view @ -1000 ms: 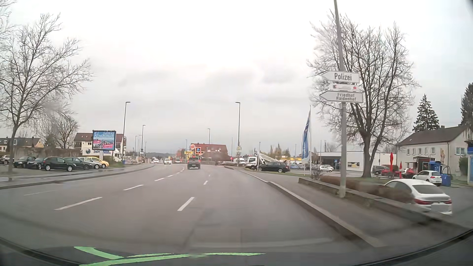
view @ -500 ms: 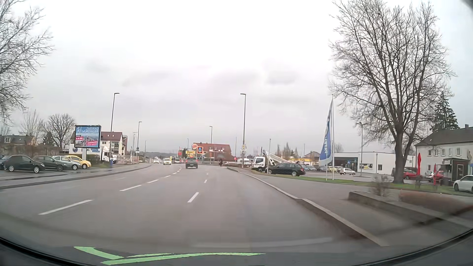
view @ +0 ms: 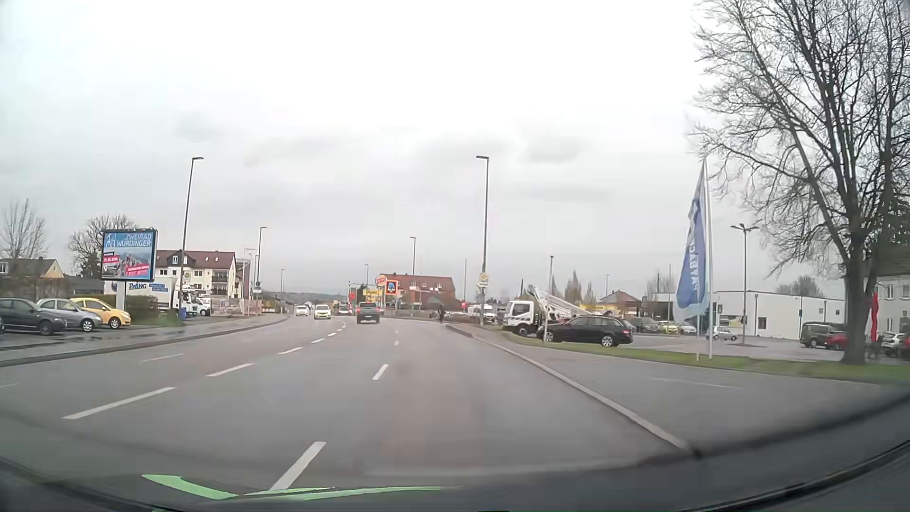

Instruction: Follow the waypoints while adhering to traffic rules and regulations

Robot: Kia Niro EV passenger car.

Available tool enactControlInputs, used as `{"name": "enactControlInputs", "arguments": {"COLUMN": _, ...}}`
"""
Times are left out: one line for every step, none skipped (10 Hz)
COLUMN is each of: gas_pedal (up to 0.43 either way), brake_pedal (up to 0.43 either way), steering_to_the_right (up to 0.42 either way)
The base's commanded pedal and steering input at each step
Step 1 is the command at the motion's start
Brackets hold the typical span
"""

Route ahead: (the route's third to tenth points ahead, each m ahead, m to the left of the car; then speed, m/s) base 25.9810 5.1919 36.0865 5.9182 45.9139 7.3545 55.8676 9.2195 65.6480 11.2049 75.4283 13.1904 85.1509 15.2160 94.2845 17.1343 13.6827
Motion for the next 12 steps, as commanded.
{"name": "enactControlInputs", "arguments": {"gas_pedal": 0.059, "brake_pedal": 0.000, "steering_to_the_right": -0.012}}
{"name": "enactControlInputs", "arguments": {"gas_pedal": 0.039, "brake_pedal": 0.000, "steering_to_the_right": -0.012}}
{"name": "enactControlInputs", "arguments": {"gas_pedal": 0.000, "brake_pedal": 0.000, "steering_to_the_right": -0.012}}
{"name": "enactControlInputs", "arguments": {"gas_pedal": 0.000, "brake_pedal": 0.000, "steering_to_the_right": -0.012}}
{"name": "enactControlInputs", "arguments": {"gas_pedal": 0.000, "brake_pedal": 0.000, "steering_to_the_right": -0.012}}
{"name": "enactControlInputs", "arguments": {"gas_pedal": 0.000, "brake_pedal": 0.000, "steering_to_the_right": -0.012}}
{"name": "enactControlInputs", "arguments": {"gas_pedal": 0.000, "brake_pedal": 0.000, "steering_to_the_right": -0.011}}
{"name": "enactControlInputs", "arguments": {"gas_pedal": 0.000, "brake_pedal": 0.000, "steering_to_the_right": -0.012}}
{"name": "enactControlInputs", "arguments": {"gas_pedal": 0.000, "brake_pedal": 0.000, "steering_to_the_right": -0.012}}
{"name": "enactControlInputs", "arguments": {"gas_pedal": 0.000, "brake_pedal": 0.000, "steering_to_the_right": -0.012}}
{"name": "enactControlInputs", "arguments": {"gas_pedal": 0.000, "brake_pedal": 0.000, "steering_to_the_right": -0.012}}
{"name": "enactControlInputs", "arguments": {"gas_pedal": 0.000, "brake_pedal": 0.000, "steering_to_the_right": -0.012}}
